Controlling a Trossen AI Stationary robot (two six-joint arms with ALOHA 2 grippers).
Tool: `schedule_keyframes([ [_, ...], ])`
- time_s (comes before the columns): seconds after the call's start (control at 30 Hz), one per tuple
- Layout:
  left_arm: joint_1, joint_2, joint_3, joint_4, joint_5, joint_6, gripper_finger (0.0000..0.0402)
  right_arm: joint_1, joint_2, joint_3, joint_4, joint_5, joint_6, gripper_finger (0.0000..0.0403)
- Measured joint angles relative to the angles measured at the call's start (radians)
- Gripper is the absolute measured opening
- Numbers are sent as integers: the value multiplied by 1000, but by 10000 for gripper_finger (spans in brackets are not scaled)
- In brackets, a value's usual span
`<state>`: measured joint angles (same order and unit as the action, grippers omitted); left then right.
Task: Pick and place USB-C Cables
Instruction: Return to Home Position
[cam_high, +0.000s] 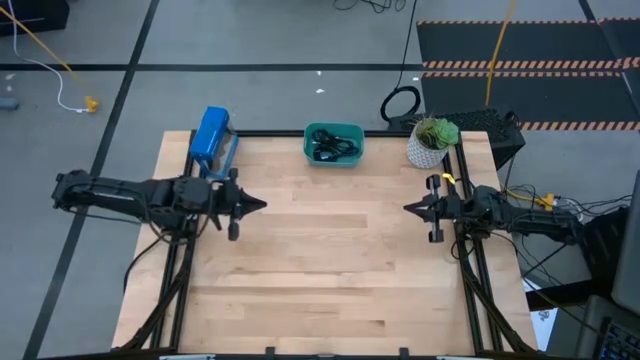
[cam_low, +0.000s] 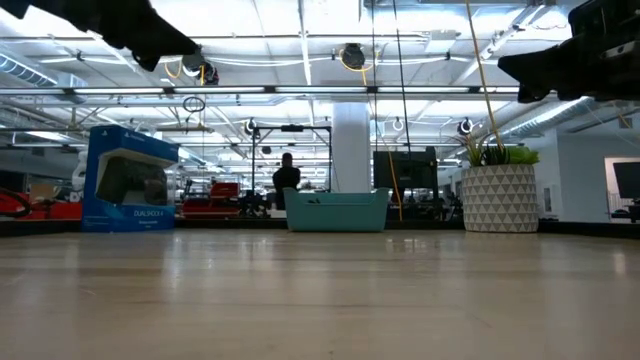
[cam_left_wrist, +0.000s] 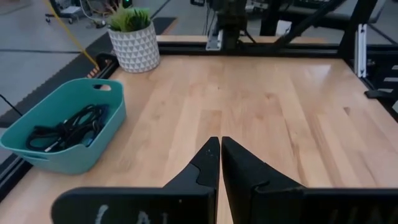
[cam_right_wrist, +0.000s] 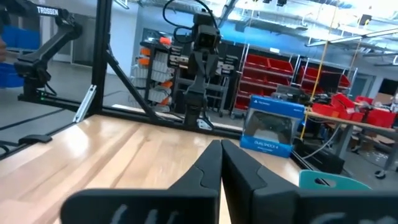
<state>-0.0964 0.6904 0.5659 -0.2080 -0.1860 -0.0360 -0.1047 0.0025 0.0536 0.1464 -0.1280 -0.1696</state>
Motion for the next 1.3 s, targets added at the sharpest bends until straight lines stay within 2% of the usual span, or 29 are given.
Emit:
schedule_keyframes([
  [0.33,-3,-109,-60,-1,0,14,21,-8,1,0,-84,-2,25,0],
  [0.67,-3,-118,-71,8,0,71,21,-8,1,0,-124,3,75,0],
  [1.07,-3,-119,-214,143,2,76,21,-8,1,-1,-111,2,102,0],
  [1.3,-3,-165,-299,216,6,90,21,-8,0,-1,-107,1,102,0],
])
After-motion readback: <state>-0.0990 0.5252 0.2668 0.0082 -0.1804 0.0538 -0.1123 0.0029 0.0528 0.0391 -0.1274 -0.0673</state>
